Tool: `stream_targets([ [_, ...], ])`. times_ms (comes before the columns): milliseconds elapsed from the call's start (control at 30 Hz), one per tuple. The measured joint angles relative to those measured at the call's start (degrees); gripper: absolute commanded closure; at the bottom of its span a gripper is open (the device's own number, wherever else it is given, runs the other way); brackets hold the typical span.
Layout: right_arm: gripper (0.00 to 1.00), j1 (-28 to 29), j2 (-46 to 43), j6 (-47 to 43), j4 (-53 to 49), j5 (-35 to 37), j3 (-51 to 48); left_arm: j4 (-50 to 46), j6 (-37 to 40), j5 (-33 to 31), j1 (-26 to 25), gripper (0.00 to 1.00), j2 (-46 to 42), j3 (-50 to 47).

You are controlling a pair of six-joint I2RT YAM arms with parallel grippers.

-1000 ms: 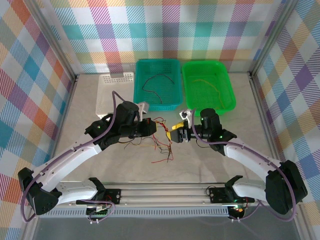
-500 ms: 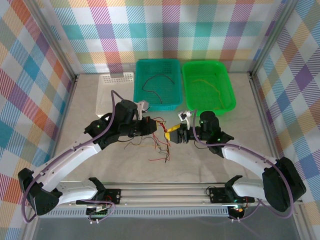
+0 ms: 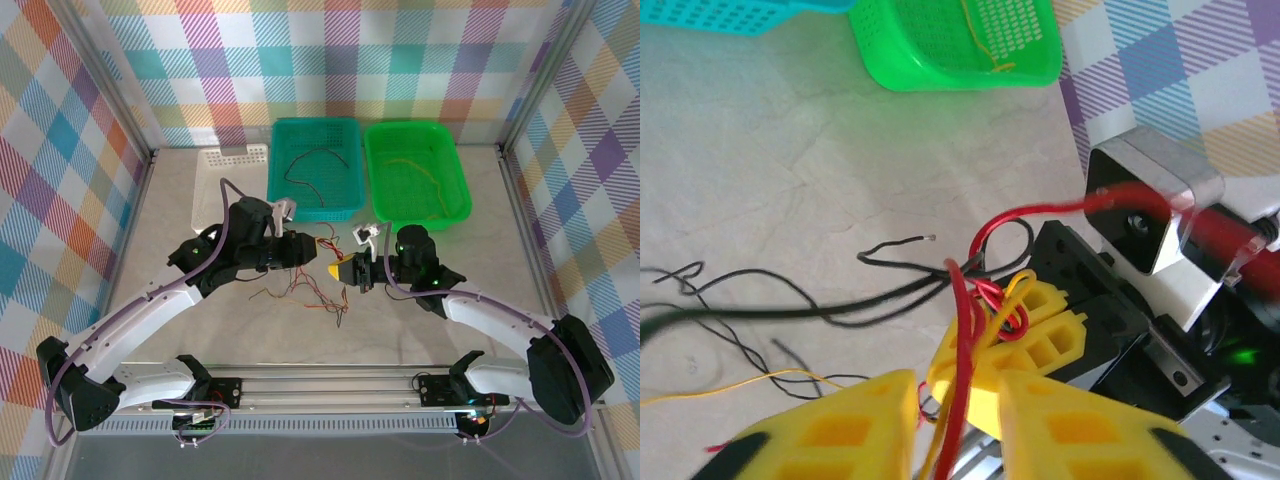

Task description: Untangle the cables

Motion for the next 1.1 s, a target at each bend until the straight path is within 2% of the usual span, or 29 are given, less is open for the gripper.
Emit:
stream_targets([
  [133, 1.00, 0.00, -2.71, -0.74, -2.23, 2.69, 0.00, -0.26, 0.52, 0.92, 0.33, 0.41, -2.43, -0.63],
  [200, 1.00, 0.00, -3.87, -0.96, -2.86, 3.21, 0.00, -0.55, 0.87, 1.16, 0.35, 0.37, -4.52, -1.53],
  [467, 1.00, 0.00, -5.66, -1.44, -5.55, 3.61, 0.00, -1.99, 1.16, 1.05, 0.37, 0.36, -13.55, -9.81],
  [800, 1.00, 0.00, -6.56, -0.96, -7.34, 0.85, 2.69, 0.59, -0.20, 1.09, 0.37, 0.36, -15.39, -21.75],
  [900, 1.00, 0.00, -6.56, -0.70, -7.34, -0.63, 2.91, 4.85, -1.90, 1.38, 0.37, 0.35, -16.59, -24.22],
  [1100, 1.00, 0.00, -6.03, 0.59, -7.28, -3.28, 2.95, 18.95, -6.75, 2.29, 0.22, 0.26, -19.67, -30.99],
])
